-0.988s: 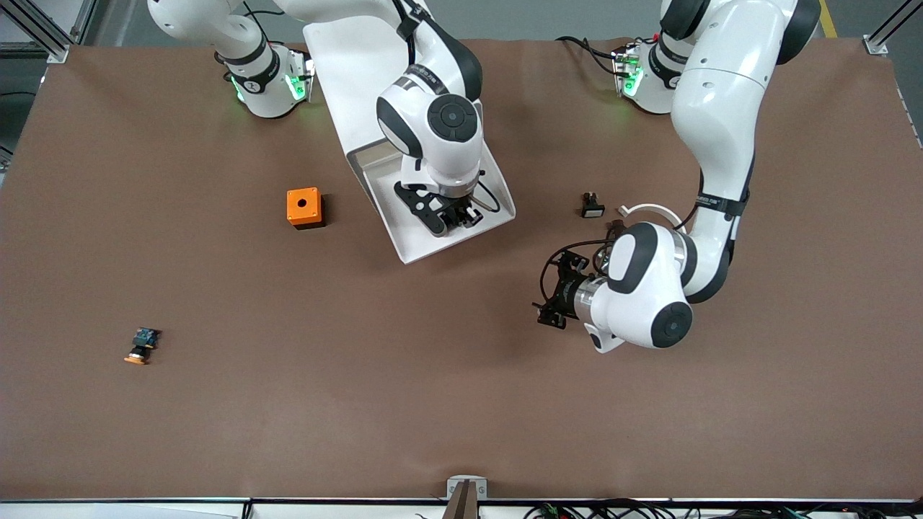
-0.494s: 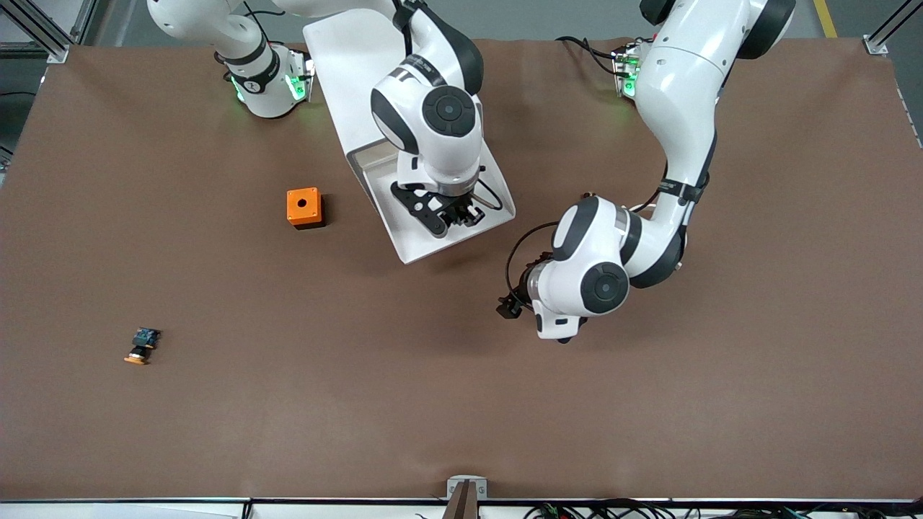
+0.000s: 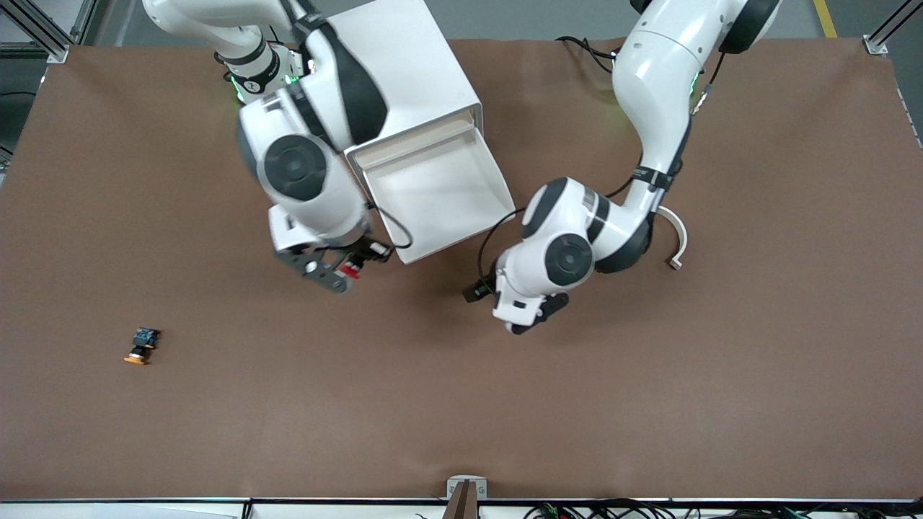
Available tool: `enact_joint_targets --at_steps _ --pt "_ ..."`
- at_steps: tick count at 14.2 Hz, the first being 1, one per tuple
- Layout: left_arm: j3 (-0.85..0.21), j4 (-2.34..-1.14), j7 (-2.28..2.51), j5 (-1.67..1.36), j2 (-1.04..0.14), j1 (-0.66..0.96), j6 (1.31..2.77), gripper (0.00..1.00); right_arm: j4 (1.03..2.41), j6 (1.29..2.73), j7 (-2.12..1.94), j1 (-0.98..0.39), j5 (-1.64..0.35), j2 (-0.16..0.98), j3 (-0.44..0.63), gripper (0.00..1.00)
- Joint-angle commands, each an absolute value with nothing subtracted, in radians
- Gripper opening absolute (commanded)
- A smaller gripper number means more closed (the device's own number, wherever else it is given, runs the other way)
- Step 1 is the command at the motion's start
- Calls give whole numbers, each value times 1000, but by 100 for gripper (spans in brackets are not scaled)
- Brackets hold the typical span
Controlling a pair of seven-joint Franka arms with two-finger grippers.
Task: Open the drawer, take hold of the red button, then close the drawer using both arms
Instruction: 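Lift the red button out with the right gripper while the left gripper releases, then push the drawer shut with the left gripper while the right gripper carries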
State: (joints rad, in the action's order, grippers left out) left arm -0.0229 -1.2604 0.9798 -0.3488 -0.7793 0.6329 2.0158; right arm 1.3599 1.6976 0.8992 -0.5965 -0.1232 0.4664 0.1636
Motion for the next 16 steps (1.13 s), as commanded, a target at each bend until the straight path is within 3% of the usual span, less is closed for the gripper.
enact_joint_targets --at_steps 1,4,8,16 --pt "-14 -1307 1002 -281 -730 704 2033 99 1419 1707 699 -491 -129 448 149 0" --pt "-18 -1321 1017 -281 -719 756 2029 99 1538 1825 423 -335 -126 449 150 0" --pt "-20 -1335 1115 -281 -718 824 2011 99 1706 2083 168 -186 -115 460 150 0" --pt "-106 -1344 1192 -282 -719 856 1951 99 1697 2330 46 -57 -112 641 149 0"
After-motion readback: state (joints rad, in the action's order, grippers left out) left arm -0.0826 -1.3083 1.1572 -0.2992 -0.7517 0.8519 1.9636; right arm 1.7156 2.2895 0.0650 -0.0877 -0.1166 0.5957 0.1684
